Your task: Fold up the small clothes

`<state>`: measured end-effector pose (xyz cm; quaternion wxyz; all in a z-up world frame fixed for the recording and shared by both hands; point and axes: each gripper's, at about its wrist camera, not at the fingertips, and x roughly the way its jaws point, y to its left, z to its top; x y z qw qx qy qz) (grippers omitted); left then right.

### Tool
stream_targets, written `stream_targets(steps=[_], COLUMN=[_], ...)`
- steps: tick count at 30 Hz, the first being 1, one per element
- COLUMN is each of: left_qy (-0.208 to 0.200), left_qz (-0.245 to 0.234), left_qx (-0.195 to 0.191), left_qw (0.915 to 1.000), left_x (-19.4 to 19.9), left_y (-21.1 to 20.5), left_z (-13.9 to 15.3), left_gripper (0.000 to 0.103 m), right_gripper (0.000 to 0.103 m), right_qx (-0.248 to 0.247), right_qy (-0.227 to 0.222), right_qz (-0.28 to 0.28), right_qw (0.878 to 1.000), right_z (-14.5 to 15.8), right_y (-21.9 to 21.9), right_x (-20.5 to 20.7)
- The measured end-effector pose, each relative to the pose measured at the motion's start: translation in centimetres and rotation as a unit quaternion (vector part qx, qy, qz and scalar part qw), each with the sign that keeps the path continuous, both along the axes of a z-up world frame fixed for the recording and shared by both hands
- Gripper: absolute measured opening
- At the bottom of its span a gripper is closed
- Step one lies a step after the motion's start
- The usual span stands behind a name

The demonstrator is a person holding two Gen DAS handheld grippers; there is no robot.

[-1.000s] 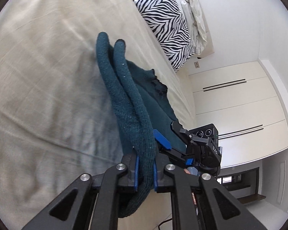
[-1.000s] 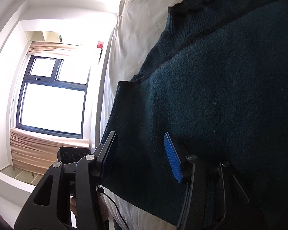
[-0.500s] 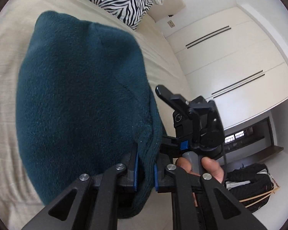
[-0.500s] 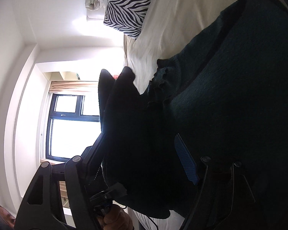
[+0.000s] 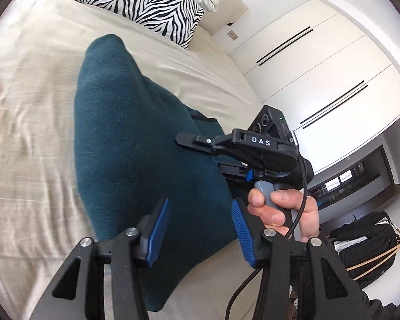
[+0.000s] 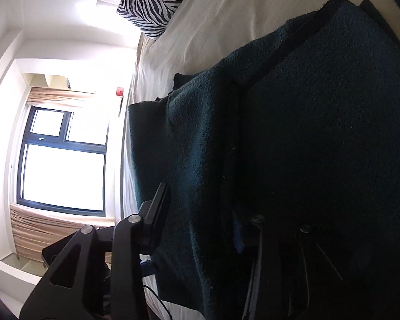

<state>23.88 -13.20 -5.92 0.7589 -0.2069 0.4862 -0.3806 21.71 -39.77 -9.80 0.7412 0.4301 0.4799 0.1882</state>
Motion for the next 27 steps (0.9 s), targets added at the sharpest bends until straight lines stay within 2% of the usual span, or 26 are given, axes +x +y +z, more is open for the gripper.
stream_targets(steps=[1, 2, 7, 10, 13, 17, 21, 27], left_qy=[0.006, 0.011, 0.000, -0.011, -0.024, -0.036, -0.039, -0.070], left_qz=[0.005, 0.009, 0.010, 0.004, -0.002, -0.013, -0.021, -0.022], left_qx=[-0.003, -0.007, -0.001, 0.008, 0.017, 0.031, 0.051, 0.093], left_qw=[1.0000, 0.9999, 1.0000, 0.9999, 0.9996, 0.9988, 0.9977, 0.9930], left_x=[-0.2, -0.1, 0.0, 0.1, 0.3, 0.6, 0.5, 0.8], left_y=[0.4, 0.7, 0.3, -0.2, -1.3, -3.3, -5.4, -7.5], left_z=[-0.2, -0.4, -0.3, 0.4, 0.9, 0.9, 0.0, 0.4], left_gripper=[0.051, 0.051, 0.051, 0.053, 0.054, 0.054, 0.054, 0.054], right_gripper=[0.020, 0.017, 0.014, 0.014, 0.014, 0.014, 0.014, 0.014], right_qx=[-0.021, -0.039, -0.108, -0.116, -0.128, -0.128, -0.116, -0.095], right_qy=[0.003, 0.004, -0.026, -0.056, -0.061, -0.043, -0.015, -0.013], right_qz=[0.001, 0.002, -0.009, -0.025, -0.038, -0.071, -0.090, -0.092], right_qw=[1.000, 0.999, 0.994, 0.991, 0.989, 0.988, 0.989, 0.991], right_z=[0.2, 0.5, 3.5, 5.6, 6.6, 5.5, 2.0, -0.4], right_y=[0.1, 0.2, -0.3, -2.3, -4.4, -8.3, -11.2, -11.7], right_x=[-0.1, -0.1, -1.1, -2.0, -3.1, -5.7, -7.9, -7.9])
